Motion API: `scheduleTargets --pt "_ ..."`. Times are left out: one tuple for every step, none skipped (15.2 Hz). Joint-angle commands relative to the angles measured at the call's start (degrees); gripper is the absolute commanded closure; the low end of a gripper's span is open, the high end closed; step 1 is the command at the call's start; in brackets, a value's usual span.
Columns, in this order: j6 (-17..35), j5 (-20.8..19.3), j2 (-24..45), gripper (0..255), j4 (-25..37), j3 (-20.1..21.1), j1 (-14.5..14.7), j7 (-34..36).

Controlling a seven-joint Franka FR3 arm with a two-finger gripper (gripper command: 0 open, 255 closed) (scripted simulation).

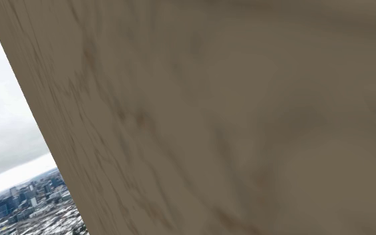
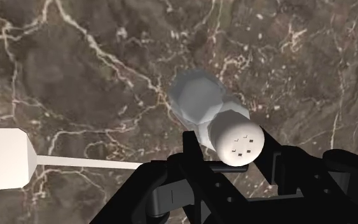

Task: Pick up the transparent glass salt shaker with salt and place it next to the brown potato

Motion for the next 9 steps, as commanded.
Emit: scheduleTargets --pt "-0.6 -0.1 -0.2 255 0.3 -0.1 0.0 0.1" --pt "-1.2 -0.3 -0.5 255 0.7 -0.1 0.0 0.3" --pt "-1.8 -0.4 -0.7 255 1.2 -0.2 0.0 0.4" --pt "-2.5 -0.5 -0.9 255 1.6 -0.3 -0.1 0.6" --pt "-3.1 -0.6 -1.1 255 2.1 -0.3 -0.1 0.7" --pt "-3.8 -0.7 -1.2 255 2.6 -0.4 -0.1 0.8" --pt "-4.4 -0.8 -1.4 255 3.1 -0.4 -0.2 1.0" --pt "-5.1 -0.9 -1.6 255 3.6 -0.5 -0.2 1.1" --pt "-5.7 -1.0 -1.7 255 4.2 -0.5 -0.2 1.3"
